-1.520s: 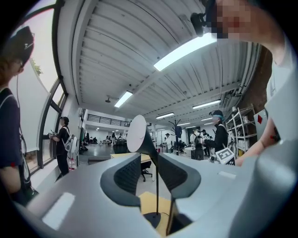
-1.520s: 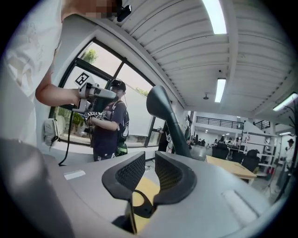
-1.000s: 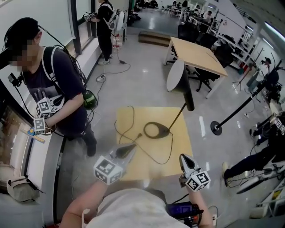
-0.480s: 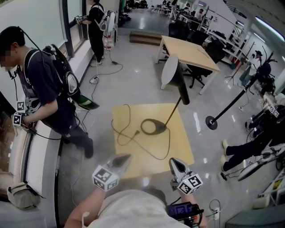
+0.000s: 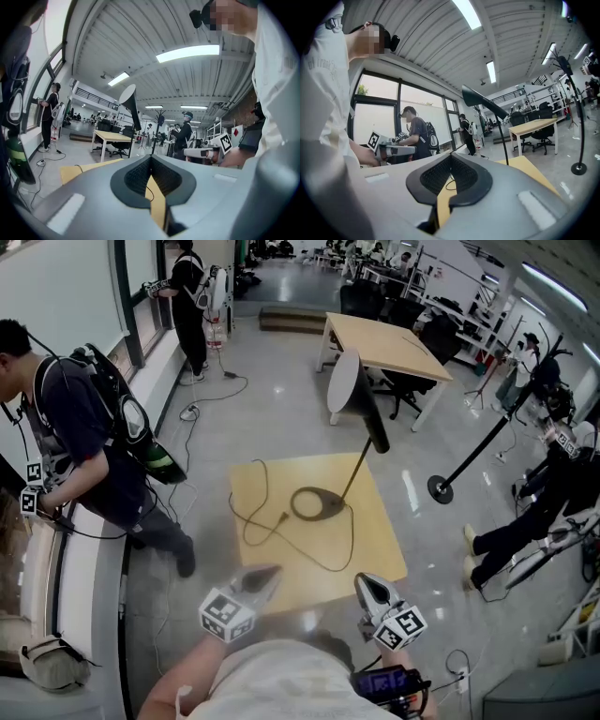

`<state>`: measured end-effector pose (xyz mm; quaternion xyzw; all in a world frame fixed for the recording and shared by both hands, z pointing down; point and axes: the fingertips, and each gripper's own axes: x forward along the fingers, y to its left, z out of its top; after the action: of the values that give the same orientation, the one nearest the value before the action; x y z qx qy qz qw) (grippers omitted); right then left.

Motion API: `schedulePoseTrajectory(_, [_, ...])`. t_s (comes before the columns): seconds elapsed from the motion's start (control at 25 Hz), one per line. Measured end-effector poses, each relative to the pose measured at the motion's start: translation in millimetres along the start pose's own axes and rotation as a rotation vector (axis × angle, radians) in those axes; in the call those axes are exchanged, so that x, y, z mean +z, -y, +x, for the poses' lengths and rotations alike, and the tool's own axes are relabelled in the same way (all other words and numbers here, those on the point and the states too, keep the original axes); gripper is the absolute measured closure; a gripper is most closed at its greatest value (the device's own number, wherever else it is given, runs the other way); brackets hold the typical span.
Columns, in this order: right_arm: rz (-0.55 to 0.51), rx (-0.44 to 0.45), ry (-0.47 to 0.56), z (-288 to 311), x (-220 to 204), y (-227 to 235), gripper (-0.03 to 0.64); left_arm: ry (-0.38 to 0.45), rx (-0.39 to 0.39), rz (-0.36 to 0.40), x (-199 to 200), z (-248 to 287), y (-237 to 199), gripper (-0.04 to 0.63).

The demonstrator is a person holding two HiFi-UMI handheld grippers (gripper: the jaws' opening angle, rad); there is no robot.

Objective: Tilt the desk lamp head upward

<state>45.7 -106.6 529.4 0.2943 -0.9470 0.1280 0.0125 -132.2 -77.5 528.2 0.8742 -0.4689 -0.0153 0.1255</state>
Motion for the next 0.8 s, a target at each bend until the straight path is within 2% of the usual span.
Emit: schedulePoseTrajectory(0.8, [-0.023, -0.013, 0.027, -22.3, 4.7, -2.5, 0.603, -0.007, -0.033, 0.013, -2.1, 10.0, 22.9, 0.594])
